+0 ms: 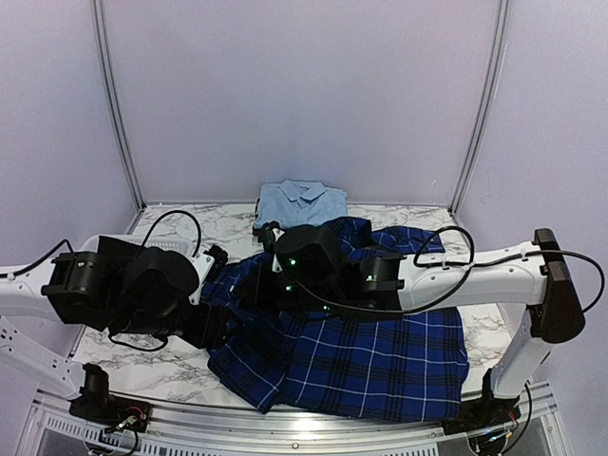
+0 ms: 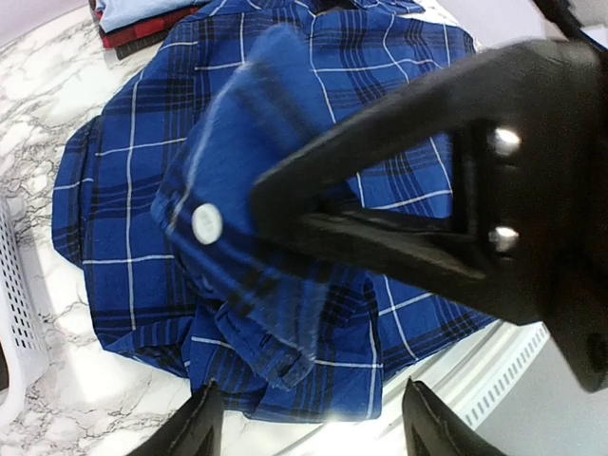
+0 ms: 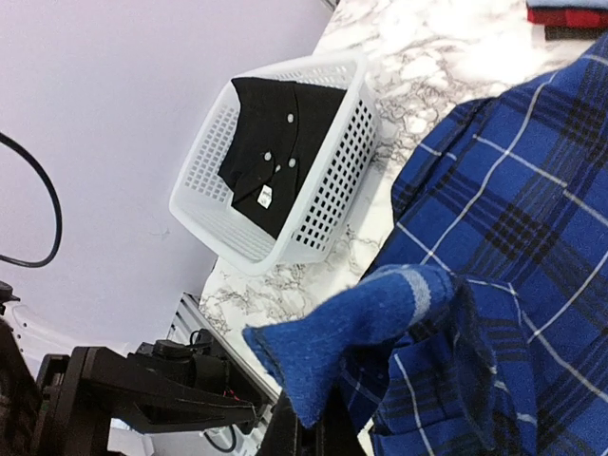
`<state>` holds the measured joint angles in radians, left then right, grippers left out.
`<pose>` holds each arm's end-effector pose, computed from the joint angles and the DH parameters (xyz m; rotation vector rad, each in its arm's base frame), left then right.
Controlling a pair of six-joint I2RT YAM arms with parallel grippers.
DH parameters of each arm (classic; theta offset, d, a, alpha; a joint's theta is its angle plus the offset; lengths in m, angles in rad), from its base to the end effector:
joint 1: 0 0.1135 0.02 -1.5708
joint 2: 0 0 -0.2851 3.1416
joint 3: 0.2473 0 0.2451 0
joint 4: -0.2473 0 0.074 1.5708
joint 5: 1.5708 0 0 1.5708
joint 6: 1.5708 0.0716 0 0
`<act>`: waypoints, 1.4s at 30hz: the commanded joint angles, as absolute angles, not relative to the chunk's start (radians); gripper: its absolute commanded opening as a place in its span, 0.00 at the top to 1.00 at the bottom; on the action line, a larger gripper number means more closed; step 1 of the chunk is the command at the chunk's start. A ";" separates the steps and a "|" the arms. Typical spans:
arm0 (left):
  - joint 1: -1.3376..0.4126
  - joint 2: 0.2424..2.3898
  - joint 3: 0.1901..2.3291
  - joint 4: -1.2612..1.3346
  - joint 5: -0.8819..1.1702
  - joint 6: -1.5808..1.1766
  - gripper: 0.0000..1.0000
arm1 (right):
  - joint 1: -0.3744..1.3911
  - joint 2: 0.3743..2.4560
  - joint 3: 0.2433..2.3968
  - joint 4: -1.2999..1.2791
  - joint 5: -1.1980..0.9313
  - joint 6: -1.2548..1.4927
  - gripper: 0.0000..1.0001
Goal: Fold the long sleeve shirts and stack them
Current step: Pass from the left arm to the right, then pass from the right arm to the left
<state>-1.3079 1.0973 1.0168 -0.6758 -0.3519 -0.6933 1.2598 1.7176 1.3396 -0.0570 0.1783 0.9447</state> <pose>0.0847 -0.2199 0.3110 0.5383 2.2910 -0.6269 0.1454 0.4109 0.3027 -0.2232 2.2115 1.1736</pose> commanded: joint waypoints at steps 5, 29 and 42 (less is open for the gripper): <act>-1.372 1.211 1.056 -0.662 -0.502 -0.750 0.28 | 1.233 1.728 1.361 0.032 0.093 1.108 1.00; -1.319 1.343 1.150 -0.726 -0.668 -0.689 0.50 | 1.233 1.676 1.277 0.087 0.038 1.141 1.00; -1.252 1.242 1.084 -0.735 -0.733 -0.744 1.00 | 1.233 1.558 1.168 0.045 0.011 0.889 0.66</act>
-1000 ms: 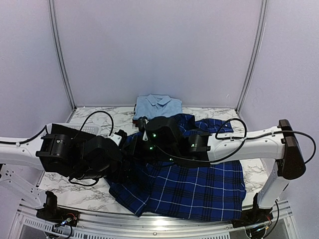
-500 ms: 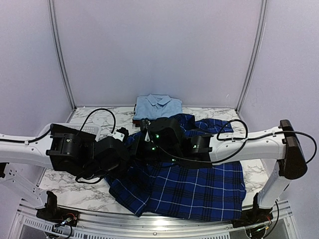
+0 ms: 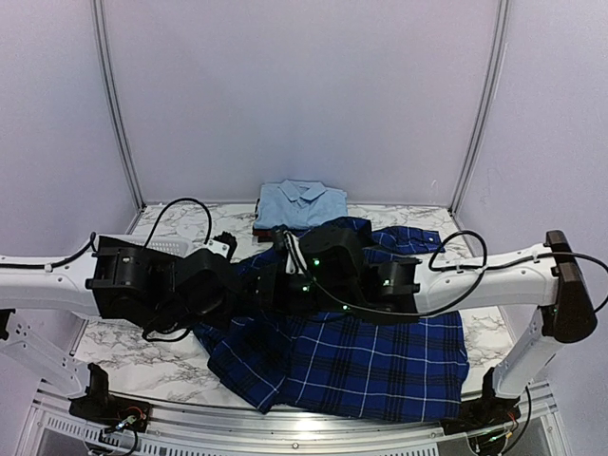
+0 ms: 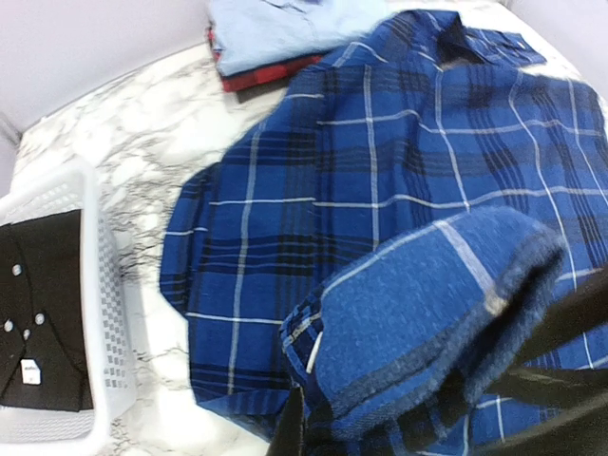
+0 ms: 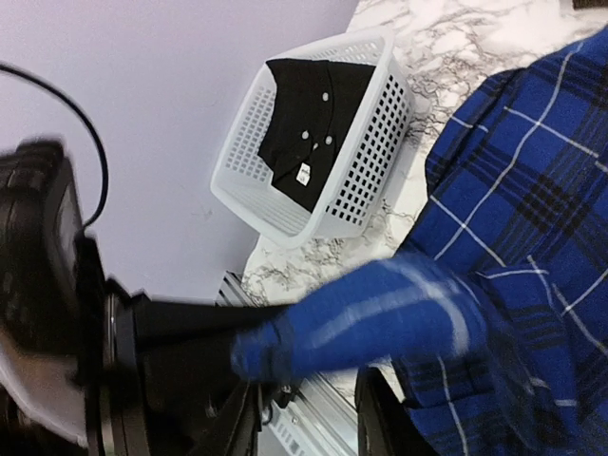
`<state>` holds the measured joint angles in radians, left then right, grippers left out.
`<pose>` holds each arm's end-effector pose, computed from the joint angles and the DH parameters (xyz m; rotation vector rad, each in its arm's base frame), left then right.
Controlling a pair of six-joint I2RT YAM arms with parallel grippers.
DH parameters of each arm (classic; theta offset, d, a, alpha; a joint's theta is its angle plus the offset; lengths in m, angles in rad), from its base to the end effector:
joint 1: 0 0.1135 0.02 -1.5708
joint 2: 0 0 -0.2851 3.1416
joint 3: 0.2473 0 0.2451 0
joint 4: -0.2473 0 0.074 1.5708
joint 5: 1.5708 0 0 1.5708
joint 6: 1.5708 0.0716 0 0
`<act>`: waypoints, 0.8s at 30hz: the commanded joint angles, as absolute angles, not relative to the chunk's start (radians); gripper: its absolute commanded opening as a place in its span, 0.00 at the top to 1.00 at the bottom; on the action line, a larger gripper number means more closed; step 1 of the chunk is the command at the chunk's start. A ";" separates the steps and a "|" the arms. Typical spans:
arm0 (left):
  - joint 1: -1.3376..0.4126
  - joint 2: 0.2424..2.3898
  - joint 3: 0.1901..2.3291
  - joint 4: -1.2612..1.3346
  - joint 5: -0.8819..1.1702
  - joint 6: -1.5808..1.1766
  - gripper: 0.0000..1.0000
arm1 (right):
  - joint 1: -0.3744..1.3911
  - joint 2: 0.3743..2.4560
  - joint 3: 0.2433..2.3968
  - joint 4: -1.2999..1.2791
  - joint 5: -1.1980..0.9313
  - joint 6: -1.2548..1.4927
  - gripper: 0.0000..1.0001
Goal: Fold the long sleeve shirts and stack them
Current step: Pass from the right arm to the left, then pick up the corner of the shirt from the center of the board.
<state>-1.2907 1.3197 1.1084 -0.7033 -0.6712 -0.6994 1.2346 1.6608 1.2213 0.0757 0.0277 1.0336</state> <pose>0.1184 -0.2505 0.2954 0.3970 2.2134 -0.2135 0.1412 0.3980 0.2988 -0.2035 2.2320 1.3867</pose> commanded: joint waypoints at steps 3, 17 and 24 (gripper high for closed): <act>-1.199 1.186 1.070 -0.744 -0.724 -0.751 1.00 | 1.234 1.479 1.076 -0.032 0.030 0.818 0.59; -0.805 1.231 1.202 -0.771 -0.658 -0.588 1.00 | 1.362 1.170 0.839 -0.498 0.088 0.562 0.52; -0.710 1.243 1.253 -0.770 -0.635 -0.537 1.00 | 1.454 1.102 0.783 -0.684 0.089 0.646 0.52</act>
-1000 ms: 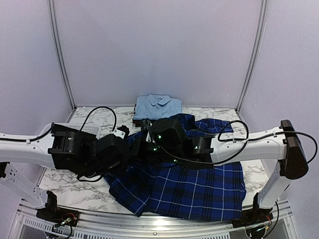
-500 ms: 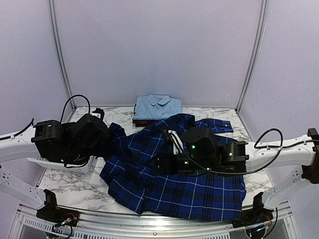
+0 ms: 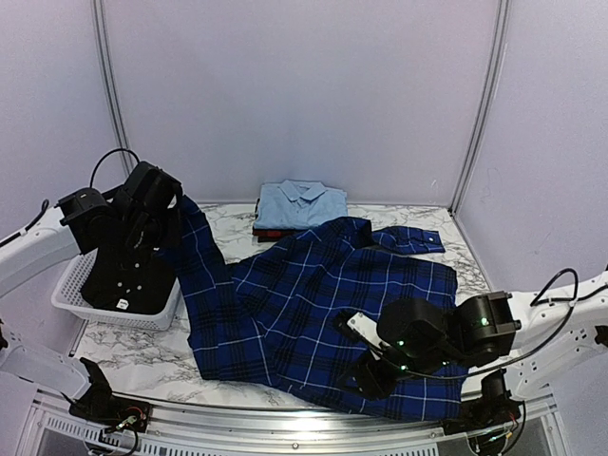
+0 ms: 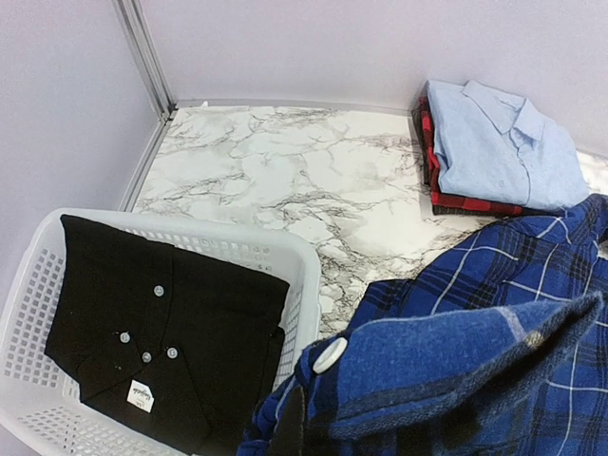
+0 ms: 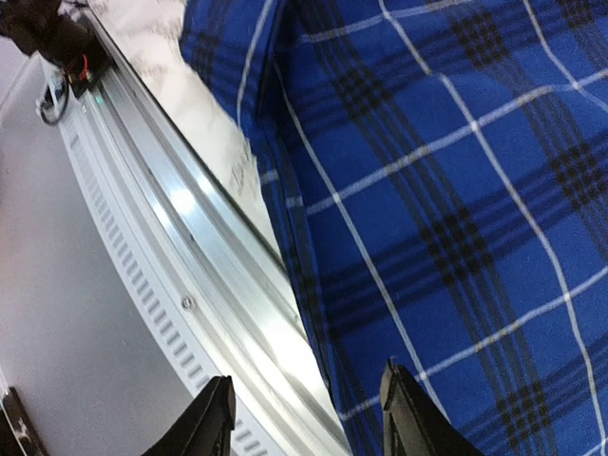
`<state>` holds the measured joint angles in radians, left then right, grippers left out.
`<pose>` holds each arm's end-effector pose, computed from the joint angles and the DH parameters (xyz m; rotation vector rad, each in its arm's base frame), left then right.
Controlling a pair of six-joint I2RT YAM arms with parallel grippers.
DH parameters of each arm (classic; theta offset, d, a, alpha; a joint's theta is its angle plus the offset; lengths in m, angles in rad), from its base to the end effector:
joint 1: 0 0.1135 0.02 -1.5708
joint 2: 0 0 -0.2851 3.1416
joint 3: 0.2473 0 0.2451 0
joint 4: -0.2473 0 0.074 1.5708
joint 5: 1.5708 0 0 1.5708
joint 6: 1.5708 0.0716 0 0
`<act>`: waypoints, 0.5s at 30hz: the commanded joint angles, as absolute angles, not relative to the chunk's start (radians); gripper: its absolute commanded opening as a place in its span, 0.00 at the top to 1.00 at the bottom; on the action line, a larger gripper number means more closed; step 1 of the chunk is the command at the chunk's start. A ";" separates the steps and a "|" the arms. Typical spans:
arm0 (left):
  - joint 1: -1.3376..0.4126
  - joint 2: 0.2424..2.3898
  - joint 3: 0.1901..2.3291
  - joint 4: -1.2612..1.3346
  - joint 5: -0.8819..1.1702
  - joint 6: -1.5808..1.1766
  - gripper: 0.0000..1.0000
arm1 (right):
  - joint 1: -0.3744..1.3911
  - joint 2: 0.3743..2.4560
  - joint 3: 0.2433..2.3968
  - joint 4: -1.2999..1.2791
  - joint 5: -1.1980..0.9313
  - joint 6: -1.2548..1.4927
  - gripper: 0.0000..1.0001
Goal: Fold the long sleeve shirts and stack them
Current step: Pick up the corner of the shirt from the center of the board.
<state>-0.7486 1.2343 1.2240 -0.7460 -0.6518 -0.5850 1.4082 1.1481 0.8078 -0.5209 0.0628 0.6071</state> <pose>0.2196 -0.1447 0.3503 -0.1351 2.1436 -0.0026 0.0436 0.2379 0.2404 -0.9881 2.4112 0.7726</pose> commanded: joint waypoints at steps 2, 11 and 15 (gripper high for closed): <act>-0.684 1.244 1.257 -0.770 -0.628 -0.529 1.00 | 1.487 1.089 0.762 -0.715 0.097 0.679 0.51; -0.537 1.276 1.345 -0.773 -0.595 -0.444 1.00 | 1.555 1.157 0.774 -0.820 0.142 0.700 0.52; -0.479 1.285 1.386 -0.775 -0.582 -0.410 1.00 | 1.555 1.188 0.790 -0.871 0.190 0.707 0.52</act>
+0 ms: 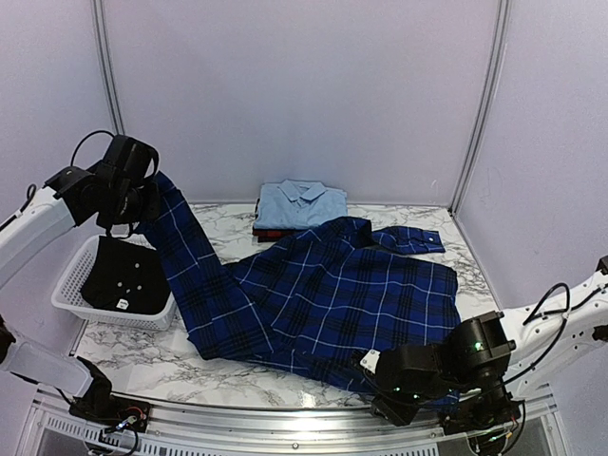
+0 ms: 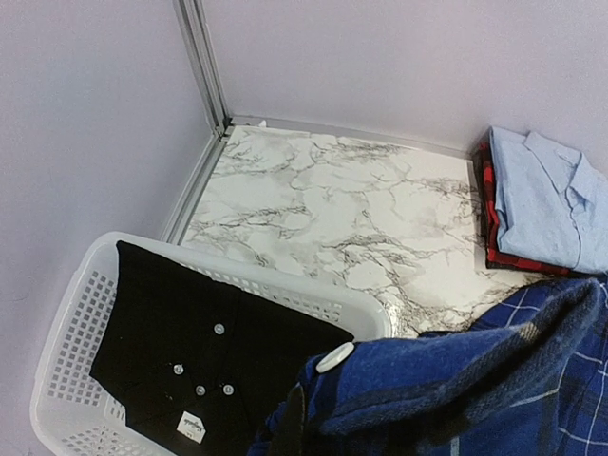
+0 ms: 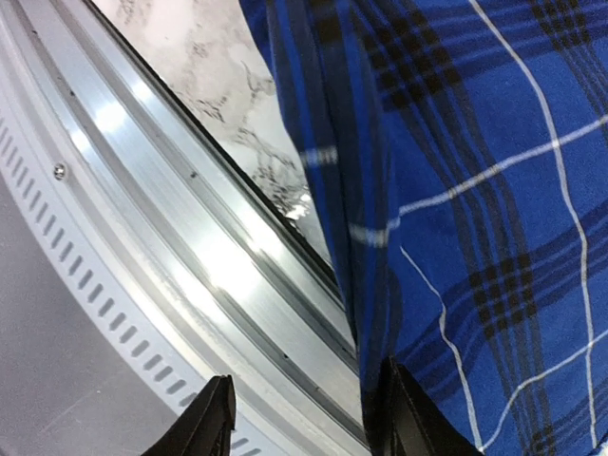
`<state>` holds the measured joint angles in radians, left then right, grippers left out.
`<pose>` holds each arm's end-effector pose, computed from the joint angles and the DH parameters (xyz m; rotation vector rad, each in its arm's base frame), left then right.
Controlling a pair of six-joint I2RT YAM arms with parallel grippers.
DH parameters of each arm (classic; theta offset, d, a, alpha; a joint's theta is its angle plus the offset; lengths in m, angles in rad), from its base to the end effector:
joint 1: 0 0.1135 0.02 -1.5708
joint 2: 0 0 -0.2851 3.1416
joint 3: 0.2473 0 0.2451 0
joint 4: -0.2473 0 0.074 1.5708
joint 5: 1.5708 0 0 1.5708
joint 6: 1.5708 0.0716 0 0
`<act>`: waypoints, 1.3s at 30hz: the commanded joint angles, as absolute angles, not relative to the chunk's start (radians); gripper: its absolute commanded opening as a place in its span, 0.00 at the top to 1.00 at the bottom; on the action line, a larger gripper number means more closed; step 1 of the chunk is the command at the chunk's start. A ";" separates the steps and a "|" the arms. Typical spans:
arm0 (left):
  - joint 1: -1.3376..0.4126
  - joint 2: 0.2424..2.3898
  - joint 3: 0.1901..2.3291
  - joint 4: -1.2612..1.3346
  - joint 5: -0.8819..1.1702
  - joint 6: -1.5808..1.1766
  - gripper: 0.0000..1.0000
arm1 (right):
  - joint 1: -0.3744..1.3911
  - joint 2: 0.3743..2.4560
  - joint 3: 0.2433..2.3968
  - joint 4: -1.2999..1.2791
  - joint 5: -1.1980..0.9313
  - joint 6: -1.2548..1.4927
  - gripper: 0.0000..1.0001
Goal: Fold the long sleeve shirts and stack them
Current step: Pick up the corner of the shirt from the center of the board.
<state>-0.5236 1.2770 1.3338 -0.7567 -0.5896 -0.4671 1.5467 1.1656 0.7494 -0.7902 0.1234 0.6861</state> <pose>0.2567 -0.1022 0.3738 -0.2390 2.1239 0.0974 0.0137 0.2007 0.1988 -1.1576 2.5998 0.3939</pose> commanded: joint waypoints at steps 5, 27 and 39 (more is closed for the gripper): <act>-0.440 1.290 1.390 -0.774 -0.557 -0.389 1.00 | 1.555 1.196 0.806 -0.959 0.263 0.763 0.52; -0.433 1.303 1.419 -0.773 -0.463 -0.380 1.00 | 1.555 1.052 0.772 -1.166 0.253 0.917 0.71; -0.448 1.292 1.465 -0.726 -0.340 -0.311 1.00 | 1.541 1.105 0.829 -1.278 0.327 0.970 1.00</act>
